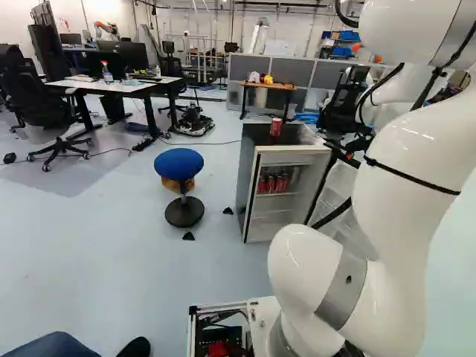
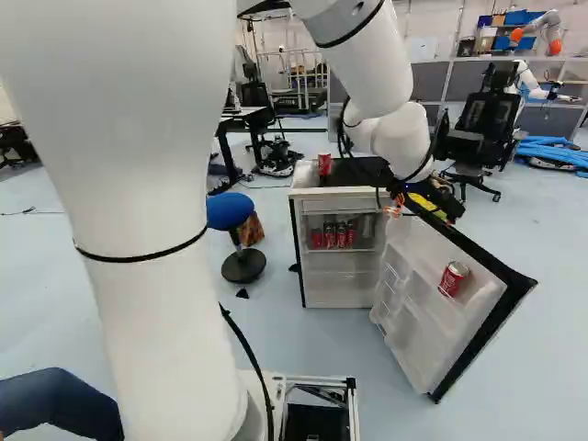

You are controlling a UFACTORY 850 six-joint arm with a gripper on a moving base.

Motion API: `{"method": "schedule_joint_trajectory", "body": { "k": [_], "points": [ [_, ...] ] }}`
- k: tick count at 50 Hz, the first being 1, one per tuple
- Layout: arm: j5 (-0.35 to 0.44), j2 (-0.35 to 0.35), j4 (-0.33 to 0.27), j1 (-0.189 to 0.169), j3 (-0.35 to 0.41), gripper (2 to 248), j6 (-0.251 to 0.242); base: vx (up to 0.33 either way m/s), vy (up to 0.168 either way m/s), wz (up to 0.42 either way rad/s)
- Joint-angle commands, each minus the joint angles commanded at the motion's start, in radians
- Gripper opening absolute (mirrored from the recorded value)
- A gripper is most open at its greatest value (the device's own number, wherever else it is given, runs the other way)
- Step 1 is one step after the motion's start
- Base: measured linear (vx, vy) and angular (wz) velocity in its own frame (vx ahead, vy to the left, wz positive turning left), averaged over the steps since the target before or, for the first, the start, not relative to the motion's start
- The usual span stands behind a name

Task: Grab a drink from the fridge

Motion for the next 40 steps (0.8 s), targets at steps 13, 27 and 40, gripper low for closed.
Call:
{"method": "schedule_joint_trajectory", "body": {
  "k": [13, 27, 40],
  "points": [
    [-0.006, -0.044, 0.021, -0.027, -0.052, 247, 0.000, 0.000, 0.000, 0.000],
    [-0.015, -0.091, 0.044, -0.054, -0.110, 247, 0.000, 0.000, 0.000, 0.000],
    [-0.034, -0.136, 0.067, -0.078, -0.165, 247, 0.000, 0.000, 0.000, 0.000]
  ]
}}
